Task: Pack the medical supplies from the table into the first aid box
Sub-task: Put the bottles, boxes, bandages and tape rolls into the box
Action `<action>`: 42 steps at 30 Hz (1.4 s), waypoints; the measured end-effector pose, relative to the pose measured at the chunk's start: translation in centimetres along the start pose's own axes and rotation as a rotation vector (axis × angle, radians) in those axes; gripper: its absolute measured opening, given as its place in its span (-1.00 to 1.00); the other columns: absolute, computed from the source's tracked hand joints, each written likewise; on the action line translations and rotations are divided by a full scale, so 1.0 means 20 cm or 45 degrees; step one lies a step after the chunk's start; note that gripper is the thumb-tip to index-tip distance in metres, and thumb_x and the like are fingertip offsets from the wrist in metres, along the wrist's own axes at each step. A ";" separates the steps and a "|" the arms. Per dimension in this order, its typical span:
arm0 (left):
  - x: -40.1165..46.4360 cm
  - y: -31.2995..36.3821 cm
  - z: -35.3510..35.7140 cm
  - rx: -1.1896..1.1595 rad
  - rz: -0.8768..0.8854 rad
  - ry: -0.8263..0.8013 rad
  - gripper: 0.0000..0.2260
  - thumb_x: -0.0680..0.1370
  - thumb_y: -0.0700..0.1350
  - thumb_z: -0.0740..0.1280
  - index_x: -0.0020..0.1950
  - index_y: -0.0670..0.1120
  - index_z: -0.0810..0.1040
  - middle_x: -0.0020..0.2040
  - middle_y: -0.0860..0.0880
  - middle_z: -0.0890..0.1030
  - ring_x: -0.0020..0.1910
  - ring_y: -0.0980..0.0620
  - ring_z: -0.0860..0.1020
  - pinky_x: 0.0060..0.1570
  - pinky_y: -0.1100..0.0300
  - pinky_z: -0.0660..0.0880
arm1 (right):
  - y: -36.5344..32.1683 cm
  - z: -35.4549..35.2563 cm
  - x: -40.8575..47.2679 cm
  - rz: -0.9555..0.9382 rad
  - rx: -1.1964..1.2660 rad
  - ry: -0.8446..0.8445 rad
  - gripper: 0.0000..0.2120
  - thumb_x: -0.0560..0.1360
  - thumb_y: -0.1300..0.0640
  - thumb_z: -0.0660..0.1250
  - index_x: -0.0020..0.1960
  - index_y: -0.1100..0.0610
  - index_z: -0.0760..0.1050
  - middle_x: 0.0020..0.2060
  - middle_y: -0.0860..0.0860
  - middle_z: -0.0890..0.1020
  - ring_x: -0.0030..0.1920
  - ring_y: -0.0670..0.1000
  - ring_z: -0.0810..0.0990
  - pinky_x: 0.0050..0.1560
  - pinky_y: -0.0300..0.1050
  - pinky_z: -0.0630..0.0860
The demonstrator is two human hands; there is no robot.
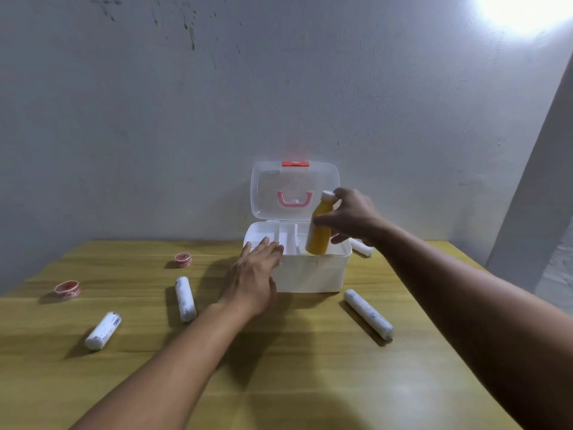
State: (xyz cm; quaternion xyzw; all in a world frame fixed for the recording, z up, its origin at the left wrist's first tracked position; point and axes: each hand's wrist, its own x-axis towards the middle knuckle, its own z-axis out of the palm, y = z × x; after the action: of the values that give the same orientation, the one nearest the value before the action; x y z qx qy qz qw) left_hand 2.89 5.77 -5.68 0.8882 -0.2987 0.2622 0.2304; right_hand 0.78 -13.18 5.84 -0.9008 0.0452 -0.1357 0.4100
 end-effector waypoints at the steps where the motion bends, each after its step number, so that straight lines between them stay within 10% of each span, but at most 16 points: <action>1: 0.00 -0.01 0.01 0.010 0.006 -0.005 -0.39 0.39 -0.43 0.21 0.44 -0.19 0.33 0.47 -0.10 0.35 0.51 -0.05 0.20 0.46 0.16 -0.10 | 0.01 0.03 0.02 0.015 -0.022 -0.030 -0.43 0.35 0.22 0.53 0.30 0.21 0.41 0.02 0.16 0.55 -0.14 0.18 0.68 -0.24 -0.01 0.67; 14: 0.01 0.02 0.01 0.098 -0.016 -0.068 -0.46 0.43 -0.24 0.28 0.42 -0.19 0.35 0.44 -0.12 0.40 0.49 -0.08 0.24 0.48 0.07 -0.04 | 0.15 0.18 0.17 0.020 -0.396 -0.287 -0.62 0.30 0.17 0.57 0.09 0.24 0.63 -0.02 0.16 0.67 0.02 0.17 0.63 0.05 0.02 0.59; 21: 0.04 0.27 0.06 0.222 0.289 0.049 -0.46 0.32 -0.17 0.23 0.29 -0.28 0.50 0.28 -0.21 0.55 0.36 -0.19 0.44 0.39 -0.14 0.30 | 0.29 -0.11 0.22 0.041 0.249 -0.095 -0.82 0.35 0.49 0.43 -0.09 0.32 0.59 -0.09 0.32 0.66 -0.26 0.15 0.65 -0.30 -0.11 0.66; 25: 0.09 0.42 0.15 0.233 0.431 -0.076 -0.47 0.35 -0.13 0.20 0.30 -0.28 0.48 0.29 -0.25 0.53 0.34 -0.21 0.45 0.37 -0.12 0.32 | 0.55 -0.25 0.30 0.146 -0.303 0.235 -0.82 0.40 0.34 0.42 -0.01 0.25 0.66 -0.11 0.19 0.68 -0.02 0.20 0.66 0.01 0.03 0.60; 29: 0.14 0.47 0.24 0.312 0.375 -0.139 -0.43 0.30 -0.11 0.31 0.28 -0.29 0.49 0.28 -0.25 0.54 0.33 -0.20 0.47 0.35 -0.08 0.30 | 0.79 -0.29 0.28 0.224 -0.827 -0.011 -0.56 0.51 0.13 0.29 0.38 0.15 0.42 0.31 0.15 0.53 0.30 0.20 0.49 0.22 -0.07 0.43; 33: 0.16 0.49 0.27 0.309 0.325 -0.164 -0.44 0.29 -0.10 0.31 0.26 -0.28 0.52 0.25 -0.24 0.57 0.28 -0.18 0.51 0.32 -0.05 0.33 | 0.91 -0.24 0.23 0.234 -0.881 -0.150 -0.62 0.52 0.10 0.26 0.32 0.15 0.41 0.20 0.20 0.58 0.16 0.26 0.54 0.10 -0.01 0.49; 38: 0.17 0.49 0.27 0.298 0.322 -0.134 -0.49 0.29 -0.14 0.36 0.23 -0.25 0.54 0.22 -0.21 0.60 0.25 -0.14 0.54 0.31 0.00 0.36 | 0.90 -0.23 0.22 0.143 -0.825 0.250 -0.81 0.42 0.14 0.35 -0.04 0.20 0.64 -0.09 0.21 0.69 -0.05 0.27 0.59 -0.17 -0.05 0.47; 42: 0.16 0.51 0.25 0.270 0.318 -0.205 -0.43 0.45 -0.14 0.26 0.46 -0.22 0.28 0.47 -0.19 0.33 0.49 -0.10 0.25 0.48 0.07 0.05 | 0.80 -0.23 0.19 0.454 -0.848 0.079 -0.68 0.29 0.08 0.48 -0.08 0.22 0.48 -0.13 0.14 0.60 -0.10 0.19 0.58 -0.20 -0.07 0.48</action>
State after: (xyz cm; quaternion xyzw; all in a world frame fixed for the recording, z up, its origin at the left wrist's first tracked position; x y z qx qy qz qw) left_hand 0.10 -5.71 -4.86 0.8818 -0.3946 0.2468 0.0764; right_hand 3.67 -27.90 -2.48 -0.9582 0.2551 -0.0673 0.1103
